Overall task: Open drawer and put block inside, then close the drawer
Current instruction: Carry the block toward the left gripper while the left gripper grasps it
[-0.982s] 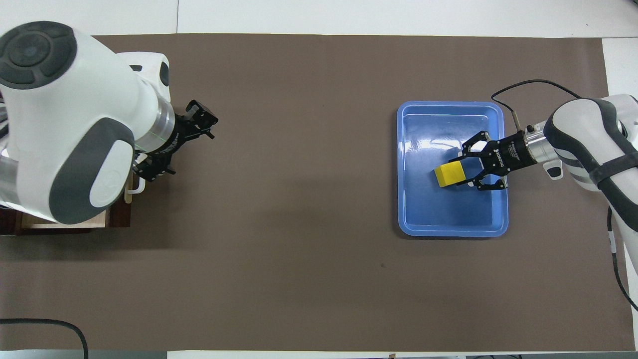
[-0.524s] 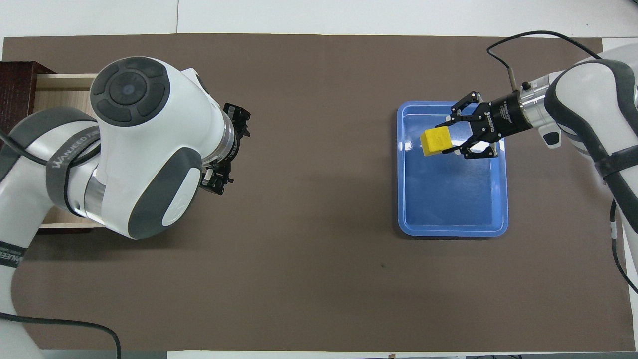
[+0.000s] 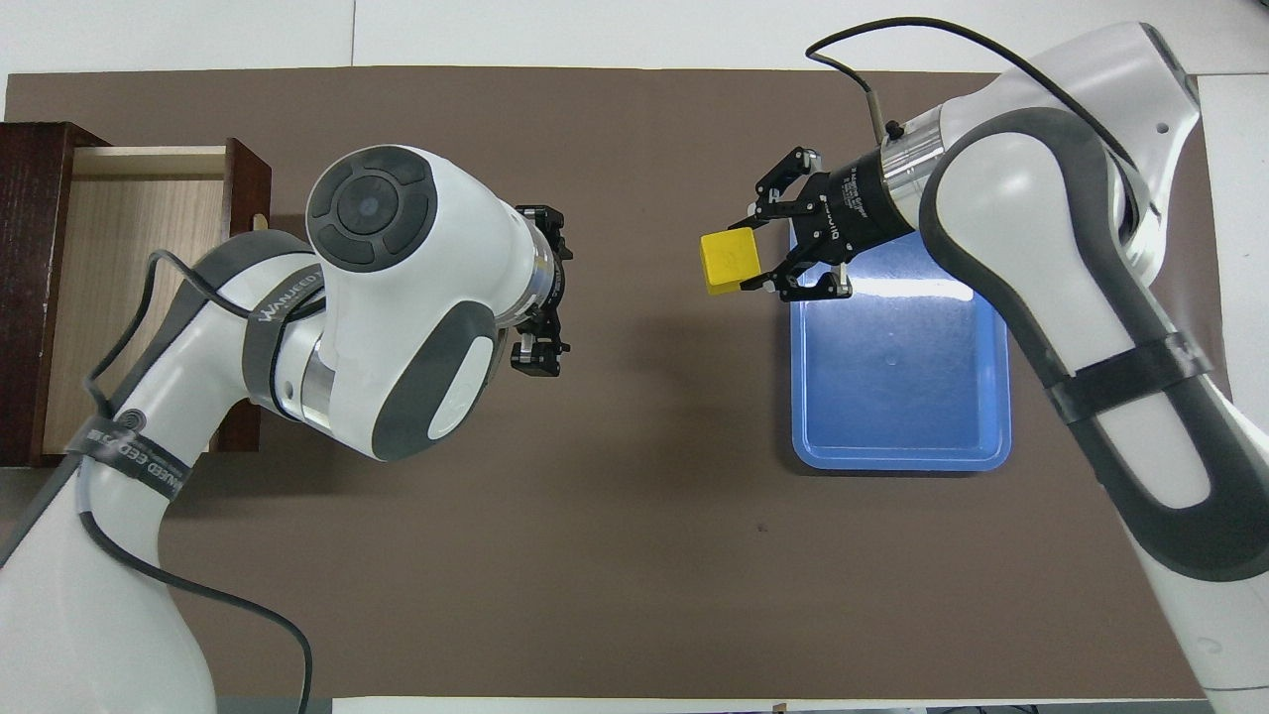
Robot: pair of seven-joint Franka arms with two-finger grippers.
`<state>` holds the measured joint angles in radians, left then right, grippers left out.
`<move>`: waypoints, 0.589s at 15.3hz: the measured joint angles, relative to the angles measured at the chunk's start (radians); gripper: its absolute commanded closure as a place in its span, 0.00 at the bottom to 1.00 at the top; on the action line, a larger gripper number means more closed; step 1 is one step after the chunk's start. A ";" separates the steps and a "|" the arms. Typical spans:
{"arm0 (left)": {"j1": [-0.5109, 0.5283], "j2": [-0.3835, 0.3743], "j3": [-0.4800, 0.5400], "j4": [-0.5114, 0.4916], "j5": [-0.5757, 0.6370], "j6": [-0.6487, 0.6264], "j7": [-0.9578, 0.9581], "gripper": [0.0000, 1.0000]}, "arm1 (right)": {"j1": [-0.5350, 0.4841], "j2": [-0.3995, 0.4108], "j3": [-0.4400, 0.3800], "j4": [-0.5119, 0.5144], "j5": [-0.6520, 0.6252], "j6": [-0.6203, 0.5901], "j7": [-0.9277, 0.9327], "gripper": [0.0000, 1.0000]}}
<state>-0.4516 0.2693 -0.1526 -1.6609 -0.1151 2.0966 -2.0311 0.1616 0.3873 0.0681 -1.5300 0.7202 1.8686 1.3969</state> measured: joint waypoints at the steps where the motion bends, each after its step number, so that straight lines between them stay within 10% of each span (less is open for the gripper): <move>1: -0.007 0.015 0.000 0.006 -0.017 0.025 -0.028 0.00 | 0.017 0.001 0.000 0.000 0.000 0.020 0.017 1.00; 9: -0.060 0.046 0.001 0.019 -0.125 0.208 -0.155 0.00 | 0.047 0.001 0.000 0.000 0.026 0.034 0.049 1.00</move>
<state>-0.5112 0.3151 -0.1517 -1.6422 -0.2401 2.3047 -2.1858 0.2084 0.3883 0.0681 -1.5301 0.7460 1.9021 1.4456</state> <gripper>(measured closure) 0.000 0.449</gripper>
